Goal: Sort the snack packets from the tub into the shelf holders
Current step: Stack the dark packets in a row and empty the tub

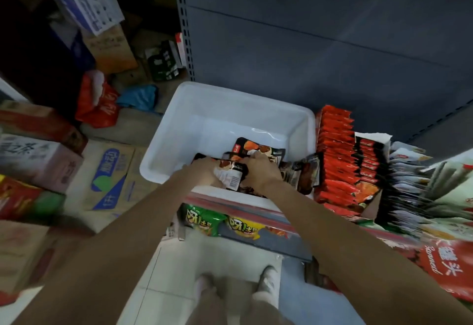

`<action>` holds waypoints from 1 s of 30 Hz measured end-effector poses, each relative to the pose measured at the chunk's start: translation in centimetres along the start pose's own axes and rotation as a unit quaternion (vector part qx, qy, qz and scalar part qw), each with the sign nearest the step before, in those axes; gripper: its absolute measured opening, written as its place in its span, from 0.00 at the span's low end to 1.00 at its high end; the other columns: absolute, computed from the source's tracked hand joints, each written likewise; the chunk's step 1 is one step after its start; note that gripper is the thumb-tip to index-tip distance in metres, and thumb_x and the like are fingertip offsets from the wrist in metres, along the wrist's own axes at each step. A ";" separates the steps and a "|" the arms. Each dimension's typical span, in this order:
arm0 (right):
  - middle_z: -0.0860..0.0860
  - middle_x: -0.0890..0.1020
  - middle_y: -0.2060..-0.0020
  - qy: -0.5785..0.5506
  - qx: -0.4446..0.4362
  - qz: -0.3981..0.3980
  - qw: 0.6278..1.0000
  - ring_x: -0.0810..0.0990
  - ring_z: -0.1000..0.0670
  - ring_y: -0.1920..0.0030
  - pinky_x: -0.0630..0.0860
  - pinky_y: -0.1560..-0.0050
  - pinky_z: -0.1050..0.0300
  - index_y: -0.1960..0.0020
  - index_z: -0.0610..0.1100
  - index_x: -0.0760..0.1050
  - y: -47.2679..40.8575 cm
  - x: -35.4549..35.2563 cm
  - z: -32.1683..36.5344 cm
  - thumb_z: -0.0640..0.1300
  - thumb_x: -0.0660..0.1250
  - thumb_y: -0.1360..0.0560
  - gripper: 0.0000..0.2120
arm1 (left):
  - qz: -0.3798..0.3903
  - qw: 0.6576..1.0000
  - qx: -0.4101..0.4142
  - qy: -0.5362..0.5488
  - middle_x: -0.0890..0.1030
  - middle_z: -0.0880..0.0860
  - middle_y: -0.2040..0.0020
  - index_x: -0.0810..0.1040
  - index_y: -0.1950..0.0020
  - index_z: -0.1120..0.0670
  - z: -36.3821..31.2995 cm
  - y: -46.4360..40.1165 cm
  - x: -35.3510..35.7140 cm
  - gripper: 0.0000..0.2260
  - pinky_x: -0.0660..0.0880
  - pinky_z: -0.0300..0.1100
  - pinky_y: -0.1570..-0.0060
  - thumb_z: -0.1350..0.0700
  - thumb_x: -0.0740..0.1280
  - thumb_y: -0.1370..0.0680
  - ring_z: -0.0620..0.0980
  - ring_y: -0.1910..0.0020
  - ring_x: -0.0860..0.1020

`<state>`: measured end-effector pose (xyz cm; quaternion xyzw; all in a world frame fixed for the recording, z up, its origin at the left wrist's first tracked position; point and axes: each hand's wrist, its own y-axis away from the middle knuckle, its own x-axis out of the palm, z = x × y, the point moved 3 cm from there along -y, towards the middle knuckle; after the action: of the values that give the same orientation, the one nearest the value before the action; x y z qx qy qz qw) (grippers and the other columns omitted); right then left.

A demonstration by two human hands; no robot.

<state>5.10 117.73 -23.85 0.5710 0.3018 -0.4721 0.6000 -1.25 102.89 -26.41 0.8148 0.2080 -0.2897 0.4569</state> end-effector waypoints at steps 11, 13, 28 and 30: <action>0.44 0.79 0.50 -0.290 0.042 -0.076 0.953 0.77 0.48 0.50 0.75 0.50 0.59 0.52 0.40 0.77 -1.3 -0.8 0.1 0.35 0.69 0.27 0.04 | -0.040 0.994 0.045 -0.091 0.66 0.53 0.27 0.61 0.25 0.54 -1.8 0.6 -0.7 0.39 0.67 0.50 0.36 0.48 0.75 0.31 0.56 0.32 0.68; 0.41 0.78 0.55 -0.476 0.088 -0.063 0.873 0.79 0.45 0.53 0.81 0.54 0.53 0.59 0.41 0.73 -1.2 -1.5 0.0 0.32 0.67 0.26 0.07 | -0.050 0.995 0.075 -0.049 0.59 0.50 0.24 0.55 0.23 0.52 -2.4 1.5 -1.1 0.46 0.62 0.54 0.31 0.42 0.75 0.34 0.54 0.27 0.62; 0.53 0.70 0.38 -0.608 0.098 -0.130 0.777 0.69 0.52 0.36 0.67 0.36 0.55 0.28 0.49 0.61 1.9 -7.3 -2.3 0.49 0.66 0.24 0.27 | -0.161 0.810 0.122 0.550 0.75 0.60 0.43 0.67 0.33 0.58 -6.5 6.4 -5.1 0.14 0.70 0.52 0.43 0.55 0.57 0.18 0.52 0.50 0.83; 0.48 0.76 0.39 -0.668 0.105 -0.139 0.724 0.75 0.48 0.39 0.70 0.35 0.50 0.30 0.46 0.63 2.8 -7.5 -3.1 0.45 0.70 0.26 0.28 | -0.123 0.780 0.125 0.600 0.76 0.51 0.42 0.68 0.34 0.55 -7.3 6.6 -4.8 0.13 0.69 0.54 0.35 0.55 0.57 0.18 0.55 0.47 0.82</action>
<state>5.41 122.16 -16.54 0.1193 -0.1522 -0.8380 0.5102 1.19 105.59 -16.12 0.8414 0.5006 0.1809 0.0938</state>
